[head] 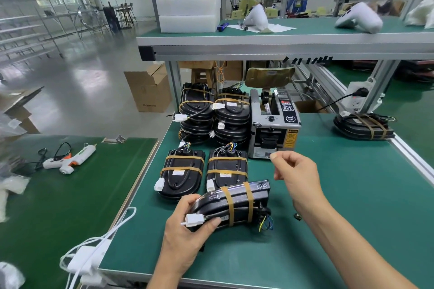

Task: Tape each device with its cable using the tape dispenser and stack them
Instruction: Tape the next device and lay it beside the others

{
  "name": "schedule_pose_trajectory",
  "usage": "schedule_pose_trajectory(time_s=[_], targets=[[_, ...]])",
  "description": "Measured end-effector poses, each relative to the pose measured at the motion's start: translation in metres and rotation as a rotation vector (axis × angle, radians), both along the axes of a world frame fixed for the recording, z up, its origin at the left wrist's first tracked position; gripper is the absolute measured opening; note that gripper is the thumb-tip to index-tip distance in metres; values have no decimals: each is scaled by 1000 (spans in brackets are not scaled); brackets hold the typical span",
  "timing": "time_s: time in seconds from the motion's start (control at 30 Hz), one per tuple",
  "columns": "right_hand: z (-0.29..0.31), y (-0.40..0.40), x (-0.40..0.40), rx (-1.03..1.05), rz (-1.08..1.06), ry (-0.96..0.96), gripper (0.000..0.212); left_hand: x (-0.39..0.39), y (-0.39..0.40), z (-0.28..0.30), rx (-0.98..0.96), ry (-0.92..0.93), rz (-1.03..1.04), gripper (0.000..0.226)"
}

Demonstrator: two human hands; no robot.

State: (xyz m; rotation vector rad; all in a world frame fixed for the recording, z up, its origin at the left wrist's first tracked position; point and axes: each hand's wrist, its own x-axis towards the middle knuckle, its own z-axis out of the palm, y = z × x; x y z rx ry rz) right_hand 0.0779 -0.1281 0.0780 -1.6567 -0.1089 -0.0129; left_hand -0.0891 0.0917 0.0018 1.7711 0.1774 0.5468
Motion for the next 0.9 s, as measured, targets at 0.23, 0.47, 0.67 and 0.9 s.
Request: schedule_pose_trajectory(time_s=[0.23, 0.47, 0.67, 0.9], targets=[[31, -19, -39, 168, 139, 43, 21, 0, 1, -1, 25, 4, 0, 58], [10, -25, -46, 193, 114, 257, 12, 1, 3, -3, 17, 10, -5, 67], [-6, 4, -46, 250, 116, 259, 15, 2, 2, -4, 8, 13, -1, 61], [-3, 42, -53, 163, 43, 215, 16, 0, 2, -7, 31, -1, -23, 58]])
